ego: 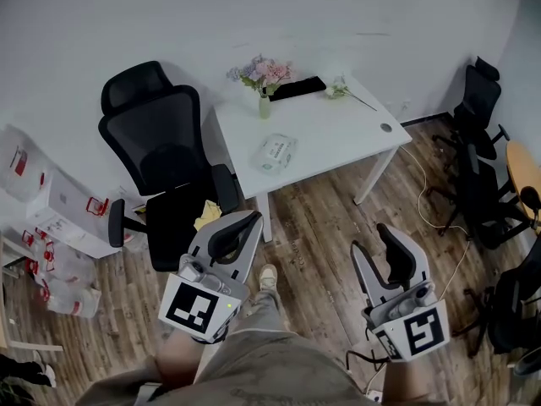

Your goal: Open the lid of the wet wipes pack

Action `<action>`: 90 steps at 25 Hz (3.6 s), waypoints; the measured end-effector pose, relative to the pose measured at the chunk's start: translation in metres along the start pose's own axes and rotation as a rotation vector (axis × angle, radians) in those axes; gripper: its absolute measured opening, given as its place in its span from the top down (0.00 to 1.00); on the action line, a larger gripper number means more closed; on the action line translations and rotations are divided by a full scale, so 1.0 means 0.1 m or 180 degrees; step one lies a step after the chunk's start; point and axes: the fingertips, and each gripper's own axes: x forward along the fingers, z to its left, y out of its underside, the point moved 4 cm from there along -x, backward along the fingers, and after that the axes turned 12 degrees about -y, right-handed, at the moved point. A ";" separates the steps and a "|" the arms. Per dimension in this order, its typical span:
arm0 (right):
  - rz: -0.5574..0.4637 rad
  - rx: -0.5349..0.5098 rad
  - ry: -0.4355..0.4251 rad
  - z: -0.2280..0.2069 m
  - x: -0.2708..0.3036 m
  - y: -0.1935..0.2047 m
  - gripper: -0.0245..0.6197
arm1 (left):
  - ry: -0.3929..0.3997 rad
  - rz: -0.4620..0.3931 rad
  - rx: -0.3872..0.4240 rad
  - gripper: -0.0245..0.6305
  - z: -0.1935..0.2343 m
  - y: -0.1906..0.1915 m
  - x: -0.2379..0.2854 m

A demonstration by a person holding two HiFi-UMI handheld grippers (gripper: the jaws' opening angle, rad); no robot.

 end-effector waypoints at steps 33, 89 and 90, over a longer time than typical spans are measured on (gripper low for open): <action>0.1354 0.0350 -0.0360 -1.76 3.00 1.56 0.66 | 0.0317 0.1155 0.0027 0.94 1.64 1.53 2.64; 0.2079 -0.3455 -0.3263 -1.91 4.26 4.09 0.72 | -0.0268 0.2805 -0.0356 0.94 1.35 4.08 3.36; 0.2099 -0.3439 -0.3282 -1.91 4.26 4.10 0.73 | -0.0266 0.2805 -0.0355 0.94 1.35 4.09 3.37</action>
